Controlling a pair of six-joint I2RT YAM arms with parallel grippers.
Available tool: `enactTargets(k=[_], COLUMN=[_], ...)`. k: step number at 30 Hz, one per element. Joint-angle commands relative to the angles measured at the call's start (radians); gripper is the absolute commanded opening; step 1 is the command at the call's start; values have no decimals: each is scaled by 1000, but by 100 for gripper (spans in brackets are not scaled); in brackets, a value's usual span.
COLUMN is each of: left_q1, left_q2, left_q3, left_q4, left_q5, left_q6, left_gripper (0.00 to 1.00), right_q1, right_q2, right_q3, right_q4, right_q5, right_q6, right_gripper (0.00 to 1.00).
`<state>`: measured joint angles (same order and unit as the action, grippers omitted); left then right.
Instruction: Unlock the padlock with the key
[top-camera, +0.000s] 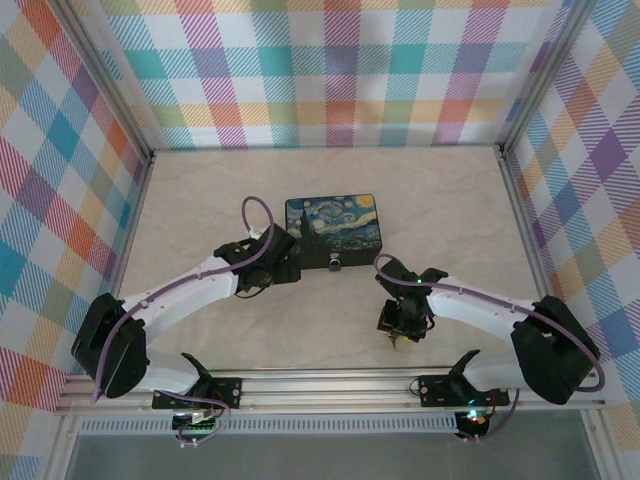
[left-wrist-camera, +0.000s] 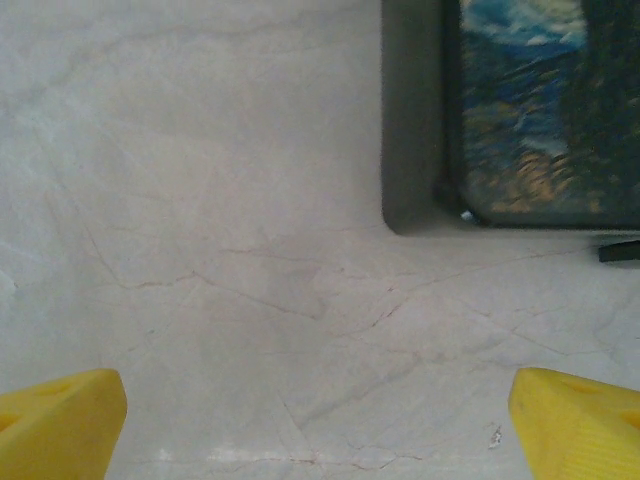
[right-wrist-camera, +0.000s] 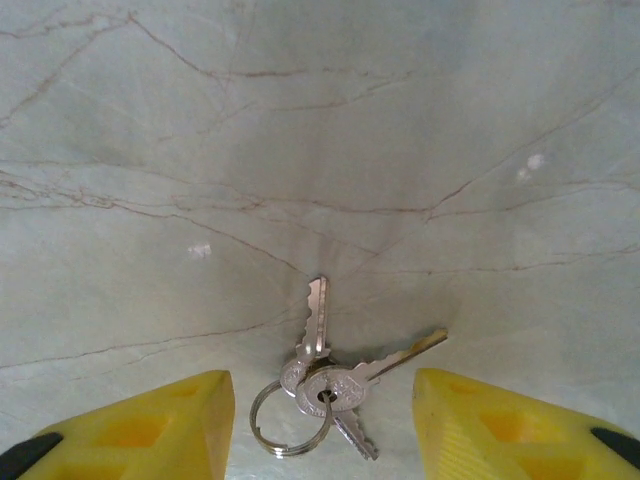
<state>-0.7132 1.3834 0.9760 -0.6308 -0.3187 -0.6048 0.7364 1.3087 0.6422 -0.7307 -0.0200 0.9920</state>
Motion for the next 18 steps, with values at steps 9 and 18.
enactTargets(k=[9, 18], left_q1=[-13, -12], left_q2=[63, 51], left_q3=[114, 107], left_q4=[0, 5], left_q5=[8, 17], left_q6=[98, 114], left_gripper=[98, 99], right_q1=[15, 18], right_q2=[9, 83], right_q3=[-42, -21], right_q4=[1, 10], right_q5=[-3, 46], right_q6=[129, 143], right_gripper=[42, 24])
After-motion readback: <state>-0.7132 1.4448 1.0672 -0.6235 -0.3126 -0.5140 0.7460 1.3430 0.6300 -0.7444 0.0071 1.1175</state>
